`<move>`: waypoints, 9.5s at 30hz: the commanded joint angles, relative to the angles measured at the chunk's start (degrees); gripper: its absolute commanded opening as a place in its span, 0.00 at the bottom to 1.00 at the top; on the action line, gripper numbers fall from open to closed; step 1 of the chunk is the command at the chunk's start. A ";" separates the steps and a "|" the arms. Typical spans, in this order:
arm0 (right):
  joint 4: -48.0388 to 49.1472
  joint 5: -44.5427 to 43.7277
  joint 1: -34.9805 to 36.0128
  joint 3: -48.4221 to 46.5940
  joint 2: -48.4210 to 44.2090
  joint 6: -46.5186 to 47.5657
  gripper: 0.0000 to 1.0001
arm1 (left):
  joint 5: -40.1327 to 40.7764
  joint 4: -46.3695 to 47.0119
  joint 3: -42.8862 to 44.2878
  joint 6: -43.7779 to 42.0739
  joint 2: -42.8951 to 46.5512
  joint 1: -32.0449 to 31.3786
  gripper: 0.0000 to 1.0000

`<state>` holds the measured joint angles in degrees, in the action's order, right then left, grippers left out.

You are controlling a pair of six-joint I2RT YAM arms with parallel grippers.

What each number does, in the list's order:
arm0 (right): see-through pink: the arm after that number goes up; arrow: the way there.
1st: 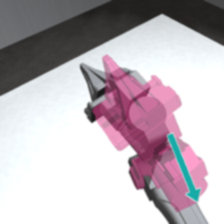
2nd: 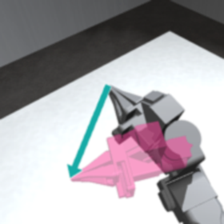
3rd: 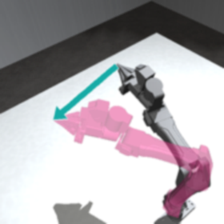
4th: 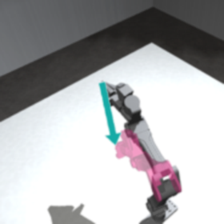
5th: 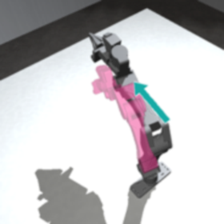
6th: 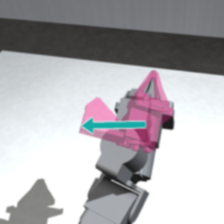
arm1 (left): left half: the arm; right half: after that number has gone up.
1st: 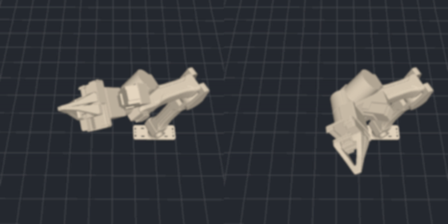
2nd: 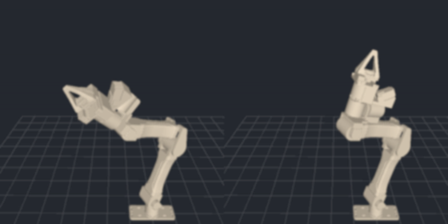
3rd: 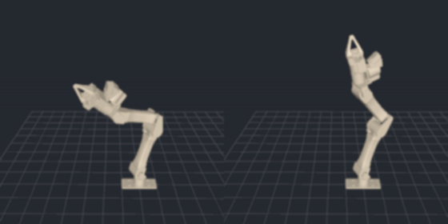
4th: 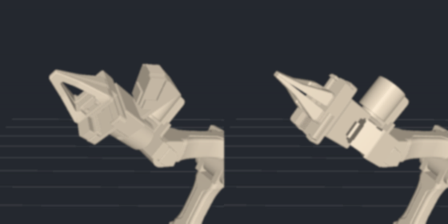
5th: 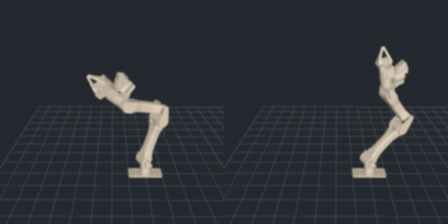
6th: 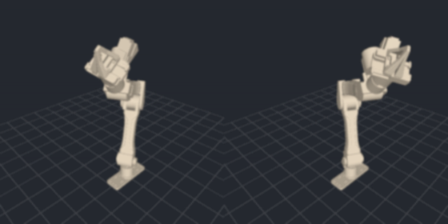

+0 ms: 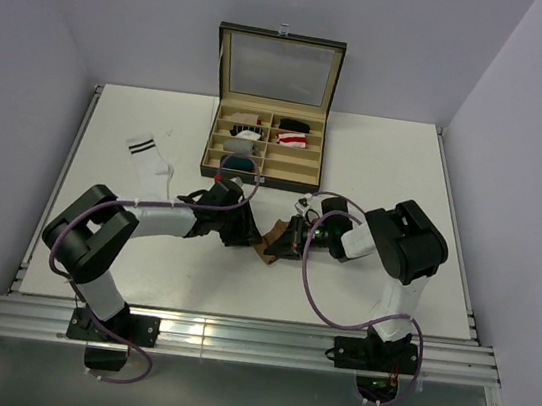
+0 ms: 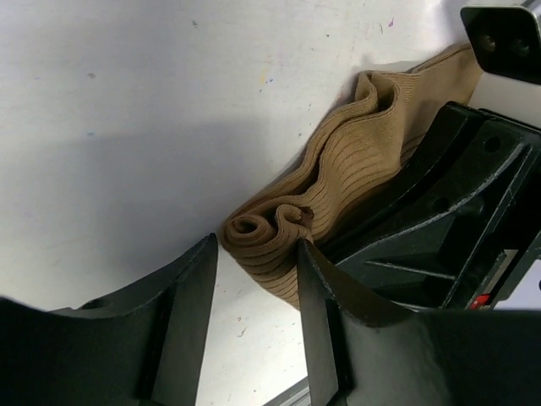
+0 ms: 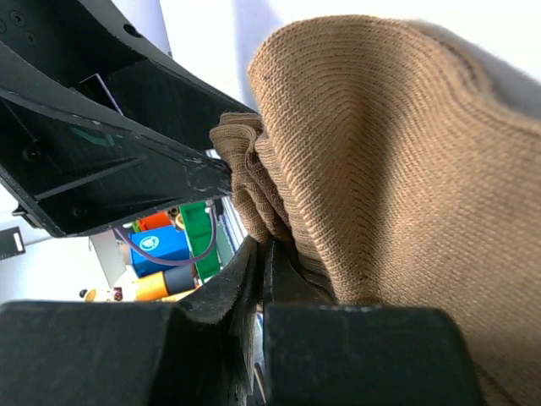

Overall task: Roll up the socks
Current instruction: Roll the sock at the center of the board.

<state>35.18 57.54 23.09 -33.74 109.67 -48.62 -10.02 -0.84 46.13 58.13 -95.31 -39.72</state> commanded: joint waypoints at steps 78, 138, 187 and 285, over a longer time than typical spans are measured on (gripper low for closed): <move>-35.37 -39.64 24.82 -15.22 -12.20 38.25 0.00 | 3.43 -5.85 -1.21 -2.15 9.61 7.38 0.62; -39.65 -44.53 0.72 -10.11 -20.38 19.35 0.39 | 8.35 -14.45 12.58 -4.95 -5.51 1.75 0.01; -22.96 -66.59 30.96 -12.49 -11.14 43.53 0.44 | 8.09 -18.23 15.83 -6.80 -5.68 3.25 0.01; -32.45 -58.02 25.17 -13.20 -9.47 39.23 0.00 | 7.20 -12.70 13.29 1.10 -6.48 3.25 0.44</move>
<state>8.21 -9.67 49.45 -46.70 97.89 -5.89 -3.66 -12.21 61.91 56.86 -104.55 -36.29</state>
